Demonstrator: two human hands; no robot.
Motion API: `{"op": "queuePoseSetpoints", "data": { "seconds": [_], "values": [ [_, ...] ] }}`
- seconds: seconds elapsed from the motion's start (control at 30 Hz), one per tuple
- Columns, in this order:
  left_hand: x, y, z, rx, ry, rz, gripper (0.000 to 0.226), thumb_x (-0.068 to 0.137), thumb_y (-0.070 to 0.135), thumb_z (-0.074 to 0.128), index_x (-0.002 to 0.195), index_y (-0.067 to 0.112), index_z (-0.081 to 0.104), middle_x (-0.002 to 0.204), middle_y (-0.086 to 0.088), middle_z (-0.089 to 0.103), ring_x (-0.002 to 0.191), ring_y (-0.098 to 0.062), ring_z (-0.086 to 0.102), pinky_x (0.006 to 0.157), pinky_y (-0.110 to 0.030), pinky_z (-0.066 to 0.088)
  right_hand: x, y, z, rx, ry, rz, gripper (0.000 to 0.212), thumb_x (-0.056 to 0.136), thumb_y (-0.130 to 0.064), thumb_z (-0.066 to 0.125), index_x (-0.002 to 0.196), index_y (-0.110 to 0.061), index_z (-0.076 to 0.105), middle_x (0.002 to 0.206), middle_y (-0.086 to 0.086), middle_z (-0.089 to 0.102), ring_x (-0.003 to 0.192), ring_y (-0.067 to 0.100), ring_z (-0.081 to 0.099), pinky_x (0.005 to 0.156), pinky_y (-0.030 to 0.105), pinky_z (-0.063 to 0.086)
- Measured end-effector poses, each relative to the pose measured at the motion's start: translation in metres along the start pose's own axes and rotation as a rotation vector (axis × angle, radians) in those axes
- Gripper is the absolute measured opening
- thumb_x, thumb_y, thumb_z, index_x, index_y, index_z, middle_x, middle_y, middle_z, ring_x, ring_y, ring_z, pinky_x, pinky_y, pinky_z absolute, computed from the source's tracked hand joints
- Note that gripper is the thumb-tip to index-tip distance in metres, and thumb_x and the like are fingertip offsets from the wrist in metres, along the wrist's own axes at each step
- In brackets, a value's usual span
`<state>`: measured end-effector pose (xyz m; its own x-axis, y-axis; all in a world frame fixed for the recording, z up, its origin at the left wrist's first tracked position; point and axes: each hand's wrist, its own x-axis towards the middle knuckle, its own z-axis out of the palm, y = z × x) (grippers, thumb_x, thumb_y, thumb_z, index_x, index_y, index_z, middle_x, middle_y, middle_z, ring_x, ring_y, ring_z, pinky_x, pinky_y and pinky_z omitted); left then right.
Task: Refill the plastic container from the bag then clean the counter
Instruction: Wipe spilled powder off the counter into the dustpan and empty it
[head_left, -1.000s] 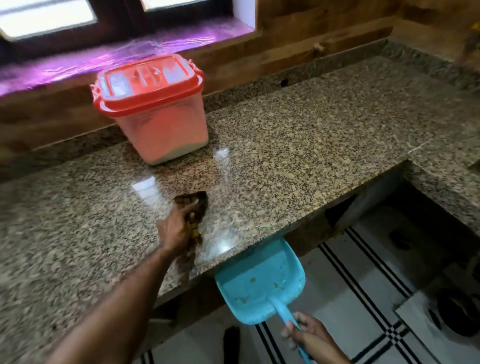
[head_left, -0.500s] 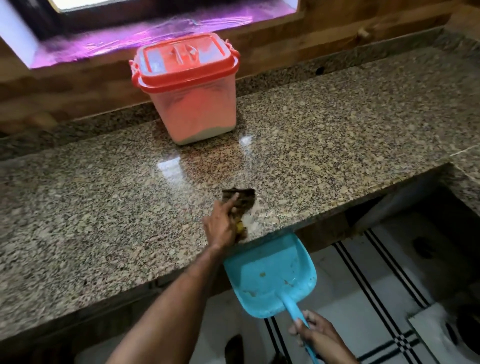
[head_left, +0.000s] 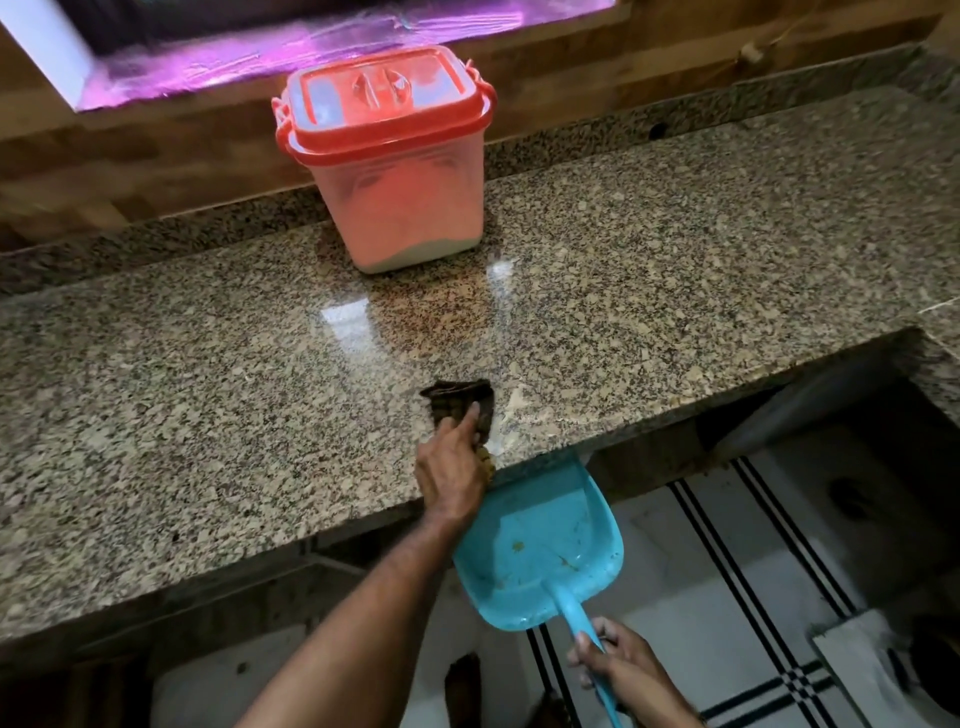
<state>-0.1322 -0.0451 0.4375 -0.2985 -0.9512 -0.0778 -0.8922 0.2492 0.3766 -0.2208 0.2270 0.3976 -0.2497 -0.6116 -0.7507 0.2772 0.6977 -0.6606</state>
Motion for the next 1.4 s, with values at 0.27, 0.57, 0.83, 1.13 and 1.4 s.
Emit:
{"op": "queuePoseSetpoints", "data": {
  "seconds": [0.27, 0.57, 0.83, 1.13, 1.4],
  "values": [
    [0.038, -0.045, -0.031, -0.221, 0.06, -0.089, 0.018, 0.102, 0.026, 0.056, 0.118, 0.024, 0.063, 0.1, 0.001, 0.069, 0.079, -0.018, 0.062, 0.06, -0.024, 0.044, -0.005, -0.012, -0.011, 0.06, 0.001, -0.04, 0.019, 0.099, -0.018, 0.062, 0.106, -0.001, 0.063, 0.092, 0.014, 0.078, 0.07, 0.016, 0.065, 0.068, 0.023, 0.051],
    [0.045, 0.044, 0.01, -0.143, -0.046, 0.144, 0.014, 0.105, 0.028, 0.049, 0.11, 0.021, 0.06, 0.101, 0.002, 0.065, 0.077, -0.015, 0.057, 0.057, -0.025, 0.037, -0.005, -0.006, -0.012, 0.084, 0.041, -0.02, 0.027, 0.097, -0.022, 0.065, 0.108, 0.002, 0.062, 0.092, 0.012, 0.079, 0.069, 0.014, 0.066, 0.067, 0.02, 0.05],
    [0.086, 0.025, -0.01, -0.153, -0.013, 0.128, 0.016, 0.102, 0.022, 0.056, 0.116, 0.018, 0.064, 0.11, -0.002, 0.067, 0.079, -0.015, 0.056, 0.051, -0.018, 0.033, -0.011, -0.006, -0.017, 0.164, 0.062, -0.045, 0.027, 0.097, -0.014, 0.066, 0.104, 0.01, 0.057, 0.084, 0.019, 0.075, 0.063, 0.017, 0.063, 0.06, 0.02, 0.048],
    [0.074, 0.071, 0.026, -0.285, -0.218, 0.423, 0.036, 0.103, 0.035, 0.052, 0.137, 0.028, 0.062, 0.113, 0.006, 0.068, 0.092, -0.018, 0.065, 0.08, -0.043, 0.058, -0.003, -0.016, -0.004, 0.163, 0.133, -0.05, 0.009, 0.098, -0.013, 0.062, 0.096, -0.004, 0.062, 0.093, 0.02, 0.077, 0.068, 0.018, 0.065, 0.062, 0.019, 0.051],
    [0.067, 0.07, 0.032, -0.215, -0.423, 0.673, 0.027, 0.103, 0.026, 0.055, 0.123, 0.017, 0.072, 0.099, 0.0, 0.06, 0.083, -0.018, 0.058, 0.064, -0.021, 0.039, -0.018, -0.005, 0.0, 0.209, 0.187, -0.022, 0.019, 0.097, -0.015, 0.064, 0.102, 0.002, 0.062, 0.093, 0.018, 0.078, 0.072, 0.02, 0.064, 0.065, 0.02, 0.051]
  ]
}}
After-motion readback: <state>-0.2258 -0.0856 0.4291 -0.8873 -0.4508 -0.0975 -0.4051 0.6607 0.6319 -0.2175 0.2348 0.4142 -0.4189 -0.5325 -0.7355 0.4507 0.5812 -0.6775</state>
